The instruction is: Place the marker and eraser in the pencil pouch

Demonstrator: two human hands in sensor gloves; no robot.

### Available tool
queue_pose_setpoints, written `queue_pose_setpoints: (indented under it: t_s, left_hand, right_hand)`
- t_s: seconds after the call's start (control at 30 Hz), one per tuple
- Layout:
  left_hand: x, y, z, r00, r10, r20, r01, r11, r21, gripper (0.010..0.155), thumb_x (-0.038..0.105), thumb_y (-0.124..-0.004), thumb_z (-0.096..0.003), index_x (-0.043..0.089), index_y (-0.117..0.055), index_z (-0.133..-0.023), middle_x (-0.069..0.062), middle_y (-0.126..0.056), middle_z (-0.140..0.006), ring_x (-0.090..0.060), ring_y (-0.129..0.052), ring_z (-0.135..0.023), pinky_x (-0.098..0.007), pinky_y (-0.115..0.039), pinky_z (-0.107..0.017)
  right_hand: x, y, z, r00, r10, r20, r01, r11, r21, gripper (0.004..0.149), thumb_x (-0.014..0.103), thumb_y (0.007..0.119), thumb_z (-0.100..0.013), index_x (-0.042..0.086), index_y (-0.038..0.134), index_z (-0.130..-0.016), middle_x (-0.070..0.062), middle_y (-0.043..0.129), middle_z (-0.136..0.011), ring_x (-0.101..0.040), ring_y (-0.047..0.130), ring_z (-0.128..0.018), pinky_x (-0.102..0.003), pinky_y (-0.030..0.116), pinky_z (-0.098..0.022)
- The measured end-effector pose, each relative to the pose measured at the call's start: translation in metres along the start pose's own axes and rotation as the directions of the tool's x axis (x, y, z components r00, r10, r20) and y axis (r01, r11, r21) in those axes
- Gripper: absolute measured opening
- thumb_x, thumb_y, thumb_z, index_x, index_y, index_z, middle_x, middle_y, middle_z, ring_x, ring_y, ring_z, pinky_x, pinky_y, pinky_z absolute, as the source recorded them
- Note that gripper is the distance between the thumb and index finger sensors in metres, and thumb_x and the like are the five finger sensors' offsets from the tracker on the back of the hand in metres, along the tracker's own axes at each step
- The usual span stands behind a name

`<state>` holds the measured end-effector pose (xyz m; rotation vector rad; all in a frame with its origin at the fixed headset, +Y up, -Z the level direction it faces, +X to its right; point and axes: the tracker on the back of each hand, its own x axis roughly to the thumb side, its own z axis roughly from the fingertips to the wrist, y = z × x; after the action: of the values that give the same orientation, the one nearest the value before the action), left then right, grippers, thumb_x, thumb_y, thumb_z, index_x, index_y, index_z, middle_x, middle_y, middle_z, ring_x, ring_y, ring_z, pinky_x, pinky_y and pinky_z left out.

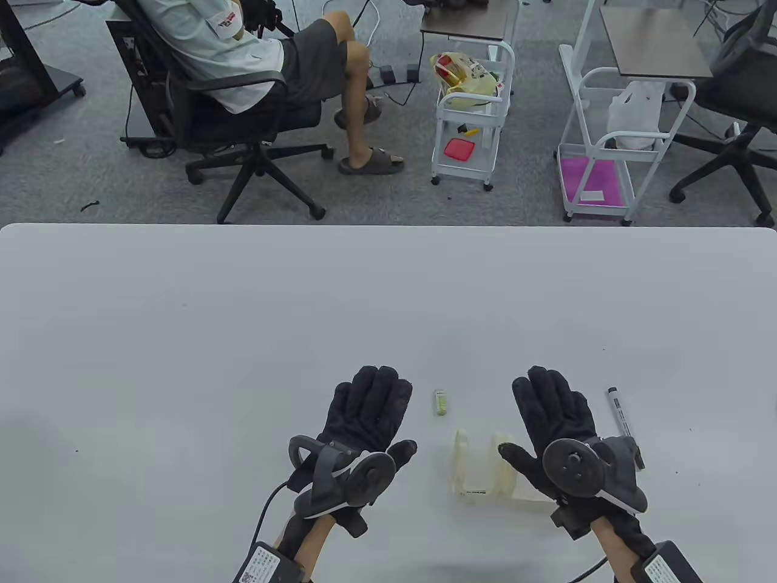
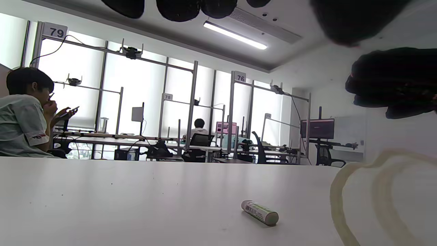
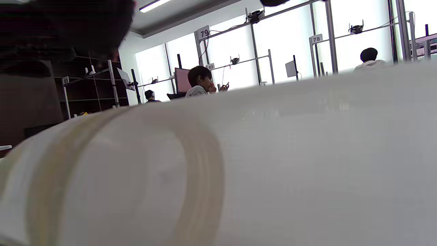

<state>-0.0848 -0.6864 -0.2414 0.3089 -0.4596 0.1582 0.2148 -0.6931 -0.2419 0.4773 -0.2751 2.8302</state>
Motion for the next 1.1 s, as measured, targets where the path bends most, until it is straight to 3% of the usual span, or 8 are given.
queue_pose_setpoints:
  t_s: [0.37,0.63,0.73,0.83,1.1]
  left_hand:
    - [-0.005,0.002,0.000,1.000,-0.005,-0.011,0.005,1.000,0.010,0.086,0.061,-0.064,-0.0406,0.028,-0.032,-0.113,-0.007,-0.038,-0.124,-0.037,-0.046,-0.115,-0.061,-0.050,-0.079]
    - [-0.005,-0.003,-0.003,1.000,-0.003,-0.013,0.003,1.000,-0.017,0.085,0.061,-0.064,-0.0406,0.028,-0.032,-0.113,-0.007,-0.039,-0.124,-0.037,-0.047,-0.115,-0.061,-0.051,-0.079]
    - [-0.005,-0.006,-0.004,1.000,-0.001,-0.015,0.001,1.000,-0.028,0.085,0.061,-0.064,-0.0407,0.029,-0.032,-0.113,-0.007,-0.039,-0.124,-0.037,-0.047,-0.115,-0.061,-0.051,-0.079]
    - [-0.005,-0.008,-0.006,1.000,-0.003,-0.018,0.002,0.999,-0.039,0.085,0.061,-0.064,-0.0406,0.029,-0.033,-0.113,-0.007,-0.039,-0.124,-0.037,-0.047,-0.115,-0.060,-0.051,-0.079]
    - [-0.006,-0.007,-0.005,1.000,-0.015,-0.017,0.014,0.999,-0.042,0.085,0.061,-0.064,-0.0406,0.028,-0.033,-0.113,-0.007,-0.040,-0.124,-0.037,-0.048,-0.114,-0.060,-0.052,-0.079]
  right_hand:
    - [-0.010,-0.024,0.004,0.993,-0.117,0.013,0.117,0.993,0.008,0.091,0.053,0.078,-0.043,0.021,0.029,-0.114,-0.019,0.027,-0.118,-0.052,0.033,-0.111,-0.070,0.039,-0.072]
    - [-0.067,-0.047,0.012,0.962,-0.223,-0.159,0.261,0.922,0.287,0.088,0.049,0.087,-0.043,0.023,0.043,-0.115,-0.022,0.034,-0.119,-0.055,0.036,-0.111,-0.071,0.038,-0.072]
    - [-0.093,-0.041,0.012,0.944,-0.211,-0.251,0.294,0.884,0.363,0.085,0.046,0.092,-0.040,0.023,0.054,-0.113,-0.022,0.046,-0.118,-0.056,0.049,-0.109,-0.072,0.044,-0.070]
    - [-0.114,-0.019,0.007,0.919,-0.203,-0.337,0.349,0.817,0.460,0.082,0.044,0.095,-0.038,0.024,0.062,-0.110,-0.023,0.058,-0.115,-0.055,0.062,-0.104,-0.071,0.050,-0.068]
    - [-0.116,0.007,-0.002,0.914,-0.127,-0.385,0.337,0.765,0.549,0.075,0.042,0.093,-0.040,0.023,0.067,-0.107,-0.020,0.072,-0.107,-0.049,0.077,-0.095,-0.067,0.057,-0.066]
